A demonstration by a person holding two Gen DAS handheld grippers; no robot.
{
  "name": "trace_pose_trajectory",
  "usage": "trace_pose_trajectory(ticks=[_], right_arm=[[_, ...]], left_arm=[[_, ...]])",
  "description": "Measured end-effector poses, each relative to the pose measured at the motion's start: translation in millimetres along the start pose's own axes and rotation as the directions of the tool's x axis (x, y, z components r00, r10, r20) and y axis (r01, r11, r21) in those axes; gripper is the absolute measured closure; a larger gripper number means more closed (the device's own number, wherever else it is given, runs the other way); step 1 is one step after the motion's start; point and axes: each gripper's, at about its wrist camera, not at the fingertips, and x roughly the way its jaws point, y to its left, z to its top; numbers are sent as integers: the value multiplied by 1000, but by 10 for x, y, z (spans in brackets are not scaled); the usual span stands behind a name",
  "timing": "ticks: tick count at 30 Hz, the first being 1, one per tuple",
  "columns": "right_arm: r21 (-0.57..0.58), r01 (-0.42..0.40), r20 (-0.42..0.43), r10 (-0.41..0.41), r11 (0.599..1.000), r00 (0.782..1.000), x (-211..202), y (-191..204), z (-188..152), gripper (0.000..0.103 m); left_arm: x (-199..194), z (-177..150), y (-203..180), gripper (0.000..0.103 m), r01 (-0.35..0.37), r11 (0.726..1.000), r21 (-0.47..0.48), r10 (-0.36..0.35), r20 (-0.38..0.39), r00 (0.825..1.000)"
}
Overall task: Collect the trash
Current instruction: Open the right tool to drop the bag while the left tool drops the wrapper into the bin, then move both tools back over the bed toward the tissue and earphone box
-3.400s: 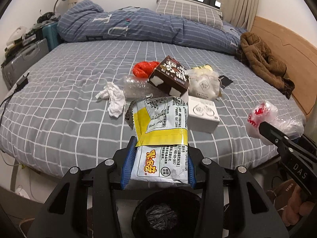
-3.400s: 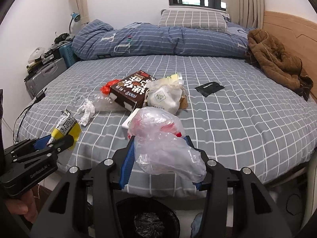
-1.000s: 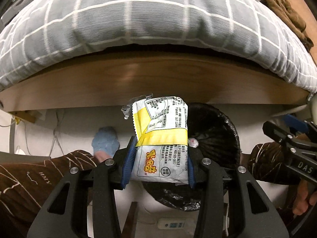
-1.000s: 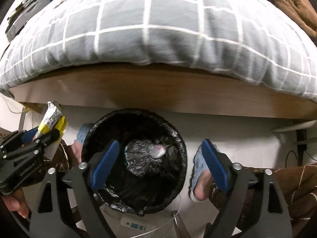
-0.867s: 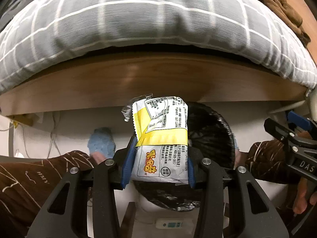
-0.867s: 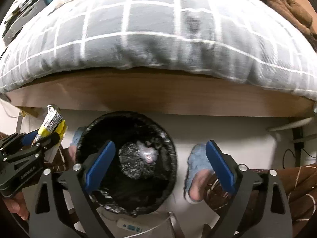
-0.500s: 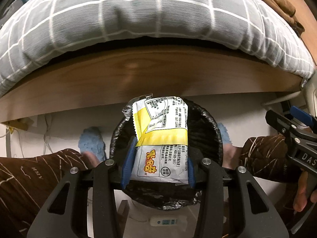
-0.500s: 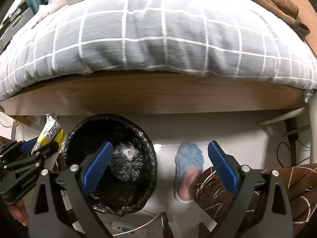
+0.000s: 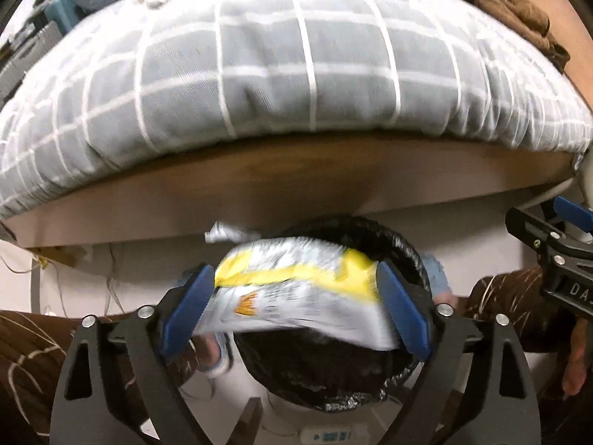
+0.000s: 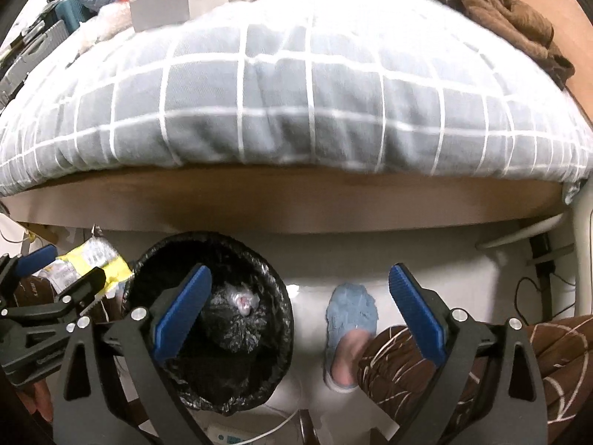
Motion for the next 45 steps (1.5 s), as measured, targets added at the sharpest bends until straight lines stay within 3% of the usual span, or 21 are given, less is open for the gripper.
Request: trace_pose_trajectory(ticks=[6,11,23,37,45], right_arm=[[-12,1,114,0,1000,993,-275,26,200,10],[-10,8,189,-6,1000,982,-458,28,352,10],[-12,-16,343,19,1000,939,-823,140,750,10],[-36,-51,394,61,998,917,-879,392,1228,10],[-56,-63,368,80,996,926,-659,557,1511,10]], left_arm=[[-344,158,110,6,-17,999,-32,20,114,993],[-547,303,205,6,-7,998,-54,15,153,988],[-1015,715,449,6,-19,996,-86,43,285,957],[-1120,1201,688,6,-43,990,-134,88,355,931],[-953,1589,889,6,-72,985,-155,123,352,928]])
